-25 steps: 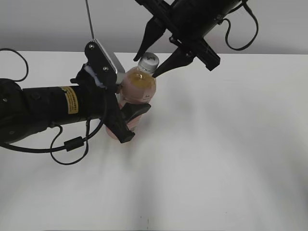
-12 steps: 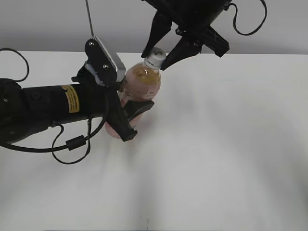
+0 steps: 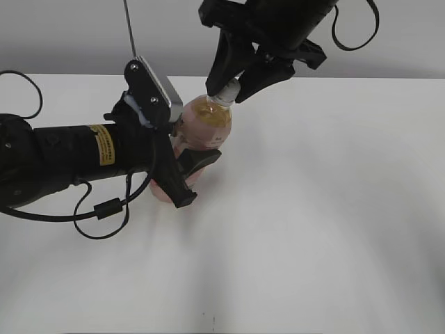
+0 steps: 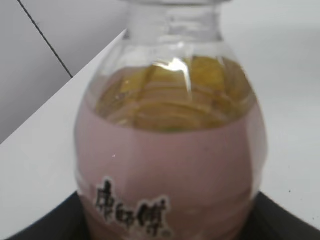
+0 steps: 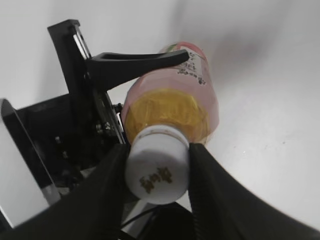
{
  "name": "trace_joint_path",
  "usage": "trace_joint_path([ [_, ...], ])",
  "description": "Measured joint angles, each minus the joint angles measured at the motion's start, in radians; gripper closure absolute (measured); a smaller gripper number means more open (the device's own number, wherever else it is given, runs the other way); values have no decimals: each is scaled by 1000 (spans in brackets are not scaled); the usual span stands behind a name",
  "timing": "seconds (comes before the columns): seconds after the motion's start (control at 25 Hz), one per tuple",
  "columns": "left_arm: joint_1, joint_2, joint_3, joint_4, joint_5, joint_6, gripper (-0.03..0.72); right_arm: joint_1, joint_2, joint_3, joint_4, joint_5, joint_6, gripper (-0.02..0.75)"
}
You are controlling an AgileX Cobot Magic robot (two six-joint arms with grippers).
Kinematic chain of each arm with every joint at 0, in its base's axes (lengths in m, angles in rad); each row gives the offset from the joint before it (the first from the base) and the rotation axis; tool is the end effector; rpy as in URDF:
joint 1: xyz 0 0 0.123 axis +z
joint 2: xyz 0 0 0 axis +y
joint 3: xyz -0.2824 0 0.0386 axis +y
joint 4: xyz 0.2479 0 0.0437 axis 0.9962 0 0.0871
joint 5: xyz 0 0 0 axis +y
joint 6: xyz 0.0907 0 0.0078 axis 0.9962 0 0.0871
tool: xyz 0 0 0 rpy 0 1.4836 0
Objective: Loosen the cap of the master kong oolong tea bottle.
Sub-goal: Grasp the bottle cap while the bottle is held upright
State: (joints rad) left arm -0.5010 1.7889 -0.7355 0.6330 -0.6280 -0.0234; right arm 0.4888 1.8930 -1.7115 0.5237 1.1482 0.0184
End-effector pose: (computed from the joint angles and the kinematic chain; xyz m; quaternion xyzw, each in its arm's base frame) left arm 0.2802 -0.1894 0.1603 0.4858 0.6799 -0.1459 0.5296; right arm 0.3407 0.2283 0.3018 -0.1577 0.9421 0.2819 0.0900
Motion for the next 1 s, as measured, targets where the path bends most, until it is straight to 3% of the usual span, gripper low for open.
trace_joint_path([
  [0.2,0,1,0,1,-6,2,286,0,0,-1,-2,3,-348,451],
  [0.56,0,3,0,1,-13,2,286,0,0,-1,1,-3,-1273,455],
  [1.0,1,4,0,-7,-13,2,286,0,0,-1,1,-34,-2113,457],
])
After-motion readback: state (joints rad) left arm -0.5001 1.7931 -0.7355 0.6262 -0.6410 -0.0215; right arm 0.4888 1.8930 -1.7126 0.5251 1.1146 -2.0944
